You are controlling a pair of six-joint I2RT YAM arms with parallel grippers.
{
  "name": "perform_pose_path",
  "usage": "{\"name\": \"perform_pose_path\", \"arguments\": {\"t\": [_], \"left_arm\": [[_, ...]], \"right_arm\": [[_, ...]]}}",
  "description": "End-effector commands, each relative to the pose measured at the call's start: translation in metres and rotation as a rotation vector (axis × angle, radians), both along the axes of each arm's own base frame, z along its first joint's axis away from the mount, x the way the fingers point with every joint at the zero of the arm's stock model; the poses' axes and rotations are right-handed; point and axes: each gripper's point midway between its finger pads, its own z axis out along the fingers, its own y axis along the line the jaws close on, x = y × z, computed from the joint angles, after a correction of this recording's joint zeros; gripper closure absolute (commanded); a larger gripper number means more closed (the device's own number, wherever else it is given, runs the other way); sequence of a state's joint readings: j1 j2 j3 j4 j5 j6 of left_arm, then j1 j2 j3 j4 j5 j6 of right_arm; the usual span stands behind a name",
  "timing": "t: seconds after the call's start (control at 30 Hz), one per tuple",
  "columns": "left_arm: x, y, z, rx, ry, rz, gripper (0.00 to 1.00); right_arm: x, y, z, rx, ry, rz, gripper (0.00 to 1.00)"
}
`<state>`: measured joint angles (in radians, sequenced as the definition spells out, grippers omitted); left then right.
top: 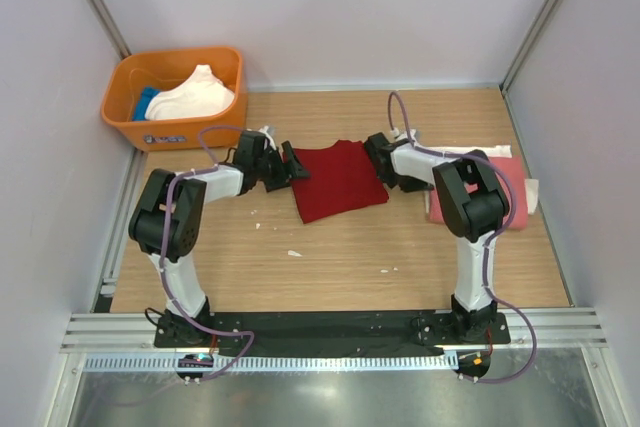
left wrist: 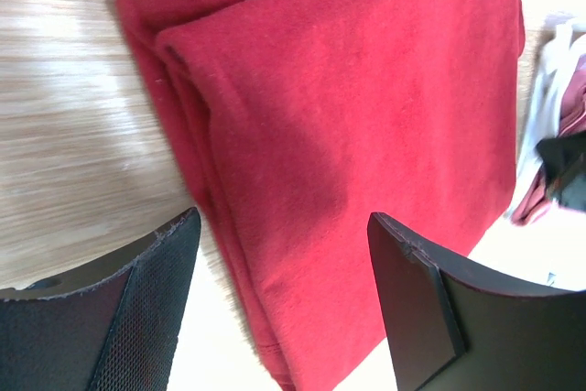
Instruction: Fold and stack the t-shirts
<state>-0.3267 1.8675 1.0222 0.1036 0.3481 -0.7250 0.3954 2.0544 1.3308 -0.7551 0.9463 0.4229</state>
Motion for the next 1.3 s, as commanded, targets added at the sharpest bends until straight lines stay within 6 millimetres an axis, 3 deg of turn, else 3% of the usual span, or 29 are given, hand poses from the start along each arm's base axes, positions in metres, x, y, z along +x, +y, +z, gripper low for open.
{"name": "perform_pose_path", "arguments": {"t": [0.0, 0.03, 0.07, 0.2, 0.37, 0.5, 0.6, 0.7, 0.83, 1.0, 1.27], "left_arm": [[-0.009, 0.017, -0.01, 0.057, 0.022, 0.028, 0.24], [-0.009, 0.019, -0.008, 0.064, 0.02, 0.033, 0.24], [-0.01, 0.02, -0.008, 0.066, 0.019, 0.035, 0.24], [-0.016, 0.026, -0.007, 0.09, 0.027, 0.045, 0.24], [-0.018, 0.027, -0.005, 0.088, 0.034, 0.055, 0.23], [-0.017, 0.017, -0.001, 0.036, 0.03, 0.032, 0.24], [-0.017, 0.015, -0.004, 0.039, 0.036, 0.043, 0.24], [-0.016, 0.013, -0.004, 0.046, 0.032, 0.055, 0.24], [-0.018, 0.006, -0.005, 0.025, 0.034, 0.053, 0.24], [-0.02, 0.002, -0.011, 0.021, 0.049, 0.052, 0.24], [-0.028, -0.003, -0.019, 0.0, 0.074, 0.052, 0.25]], "right_arm": [[0.009, 0.066, 0.019, 0.236, -0.095, 0.119, 0.87], [0.01, 0.074, 0.022, 0.281, -0.097, 0.136, 0.65], [0.011, 0.089, 0.022, 0.367, -0.094, 0.165, 0.61], [0.019, 0.122, 0.07, 0.585, -0.204, 0.266, 0.42], [0.031, 0.148, 0.085, 0.703, -0.234, 0.356, 0.24], [0.042, 0.175, 0.068, 0.866, -0.159, 0.439, 0.22], [0.055, 0.18, 0.047, 0.942, -0.11, 0.439, 0.19], [0.067, 0.168, 0.042, 1.053, -0.129, 0.398, 0.12], [0.077, 0.162, 0.03, 1.205, -0.117, 0.38, 0.12], [0.071, 0.162, 0.0, 1.225, -0.031, 0.339, 0.19], [0.06, 0.174, -0.017, 1.277, 0.047, 0.34, 0.22]]}}
